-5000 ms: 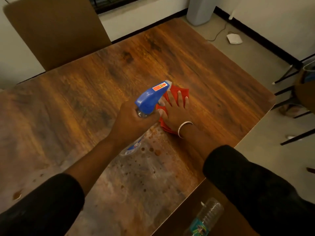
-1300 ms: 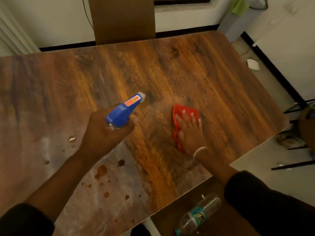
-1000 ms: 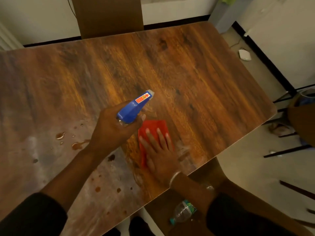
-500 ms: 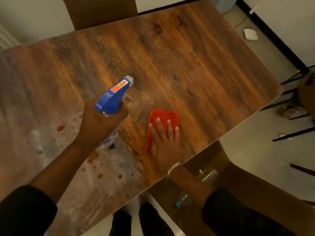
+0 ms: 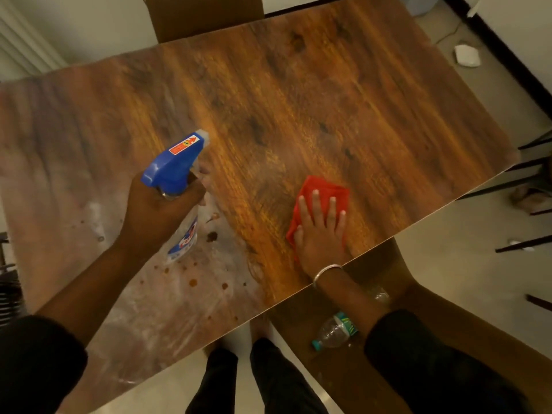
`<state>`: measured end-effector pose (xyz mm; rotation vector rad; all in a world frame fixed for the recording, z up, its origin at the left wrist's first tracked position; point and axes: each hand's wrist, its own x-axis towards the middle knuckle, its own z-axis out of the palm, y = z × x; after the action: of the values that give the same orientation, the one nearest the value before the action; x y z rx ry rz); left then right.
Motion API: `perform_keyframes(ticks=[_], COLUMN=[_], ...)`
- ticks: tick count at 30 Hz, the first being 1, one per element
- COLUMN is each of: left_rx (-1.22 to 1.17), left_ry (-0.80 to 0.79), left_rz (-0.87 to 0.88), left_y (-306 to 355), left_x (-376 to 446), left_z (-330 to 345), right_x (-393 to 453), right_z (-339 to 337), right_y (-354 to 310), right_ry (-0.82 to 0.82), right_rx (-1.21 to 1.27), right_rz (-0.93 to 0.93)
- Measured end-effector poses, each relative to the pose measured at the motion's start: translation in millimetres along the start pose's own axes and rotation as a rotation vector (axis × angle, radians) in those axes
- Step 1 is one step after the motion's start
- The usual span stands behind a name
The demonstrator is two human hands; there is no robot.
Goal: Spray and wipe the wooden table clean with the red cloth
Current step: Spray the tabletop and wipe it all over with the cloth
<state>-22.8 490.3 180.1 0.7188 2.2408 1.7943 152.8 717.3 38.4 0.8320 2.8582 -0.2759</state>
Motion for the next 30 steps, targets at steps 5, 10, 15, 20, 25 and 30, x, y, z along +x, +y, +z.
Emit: perform_keyframes(ticks=[5,10,15,20,25,30], left_rx=[0.024,0.049,0.033,0.074,0.136,0.153], left_ry=[-0.002,0.041,0.053,0.067,0.072,0.097], left_rz=[-0.061,-0.102,-0.089,-0.081,-0.151,-0.187], left_y=[-1,-6,-11,-18,-22,-27], left_x=[-18,-32,-46,-60,-74,-91], left_z=[-16,-45,-66,-89,-119,-147], right_x=[-78,-61,22,-14,-91,-10], right_z=[26,10,6,30,43,19], right_y=[-30,5,-97,-153,-102,-115], right_ry=[-0.058,-0.126,-0.041,-0.022,-0.073,-0.054], right_rx=[-0.030,-0.070,-0.027,-0.076,-0.078,-0.091], right_rz=[-0.441,-0.469,-0.237,-0.491,-0.664,-0.376])
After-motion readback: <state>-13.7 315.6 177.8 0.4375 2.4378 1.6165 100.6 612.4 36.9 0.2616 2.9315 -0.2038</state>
